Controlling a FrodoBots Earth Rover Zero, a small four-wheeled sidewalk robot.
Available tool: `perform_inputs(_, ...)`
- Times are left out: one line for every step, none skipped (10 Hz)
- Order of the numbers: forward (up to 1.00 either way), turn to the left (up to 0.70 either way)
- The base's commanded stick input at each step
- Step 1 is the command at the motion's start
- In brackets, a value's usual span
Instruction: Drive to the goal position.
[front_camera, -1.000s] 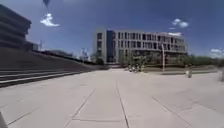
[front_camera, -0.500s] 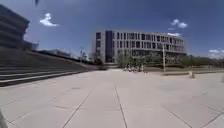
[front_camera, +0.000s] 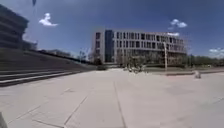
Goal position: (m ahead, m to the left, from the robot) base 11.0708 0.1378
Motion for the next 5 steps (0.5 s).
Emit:
perform_inputs(1.00,0.00)
perform_inputs(1.00,0.00)
perform_inputs(1.00,0.00)
perform_inputs(1.00,0.00)
perform_inputs(1.00,0.00)
